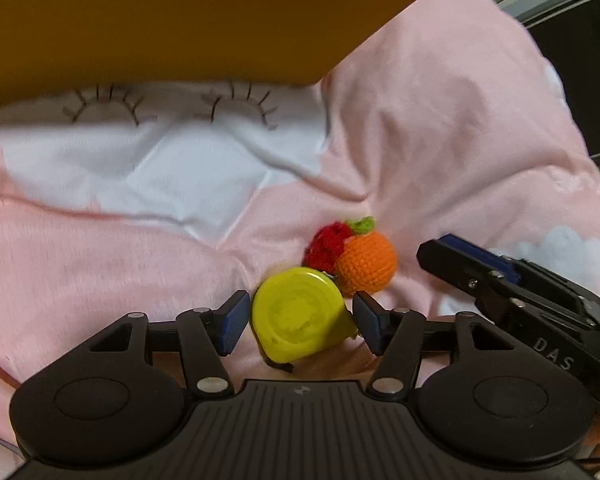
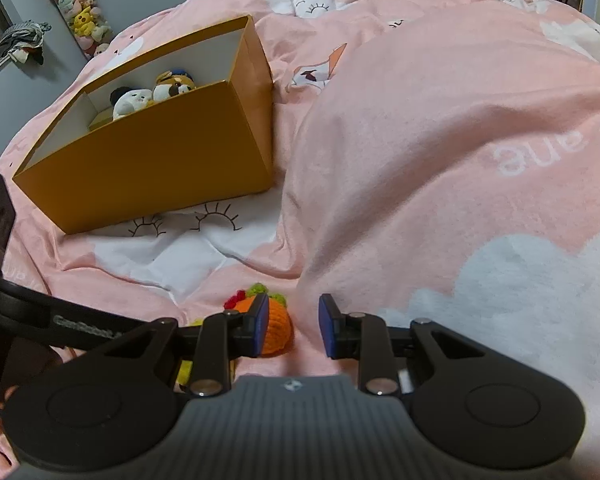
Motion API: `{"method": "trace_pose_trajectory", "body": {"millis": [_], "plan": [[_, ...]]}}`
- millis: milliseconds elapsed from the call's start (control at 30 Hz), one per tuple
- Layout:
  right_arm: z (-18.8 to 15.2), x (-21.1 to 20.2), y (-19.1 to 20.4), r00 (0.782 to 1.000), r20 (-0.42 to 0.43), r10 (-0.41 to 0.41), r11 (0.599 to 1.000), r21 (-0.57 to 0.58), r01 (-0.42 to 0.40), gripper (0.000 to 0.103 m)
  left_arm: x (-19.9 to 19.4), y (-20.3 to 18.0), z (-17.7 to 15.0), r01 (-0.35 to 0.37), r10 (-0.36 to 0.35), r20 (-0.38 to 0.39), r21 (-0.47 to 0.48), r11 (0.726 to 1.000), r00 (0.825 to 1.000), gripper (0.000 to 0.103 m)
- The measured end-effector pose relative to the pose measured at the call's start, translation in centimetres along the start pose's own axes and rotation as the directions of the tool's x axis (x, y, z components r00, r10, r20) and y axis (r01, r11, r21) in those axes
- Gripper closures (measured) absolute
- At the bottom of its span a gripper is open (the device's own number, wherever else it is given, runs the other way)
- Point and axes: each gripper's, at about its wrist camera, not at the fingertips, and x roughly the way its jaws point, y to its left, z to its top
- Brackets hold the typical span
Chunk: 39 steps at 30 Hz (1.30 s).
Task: Organize objects
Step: 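Grasp the yellow tape measure with the left gripper while the right grasps the crocheted orange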
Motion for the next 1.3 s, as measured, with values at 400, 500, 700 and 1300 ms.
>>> {"method": "trace_pose_trajectory", "body": {"millis": [400, 500, 700, 1300], "plan": [[0.0, 0.3, 0.6, 1.000, -0.019, -0.021, 0.999, -0.036, 0.020, 0.074, 0.2, -0.4, -0.2, -0.030, 0.030, 0.002, 0.005, 1.000, 1.000, 0.037], [-0.1, 0.2, 0.7, 1.000, -0.017, -0.021, 0.999, -0.044, 0.021, 0.074, -0.1, -0.5, -0.3, -0.038, 0.038, 0.013, 0.010, 0.999, 0.999, 0.038], [-0.1, -0.1, 1.1, 1.000, -0.007, 0.001, 0.998, -0.069, -0.002, 0.074, -2.8, -1.0, -0.8, -0.099, 0.092, 0.086, 0.074, 0.992, 0.992, 0.038], [-0.5, 3.5, 5.6, 0.992, -0.086, -0.090, 0.943, -0.329, 0.057, 0.054, -4.7, 2.9, -0.8, -0.259, 0.237, 0.167, 0.125, 0.958, 0.957, 0.034]]}}
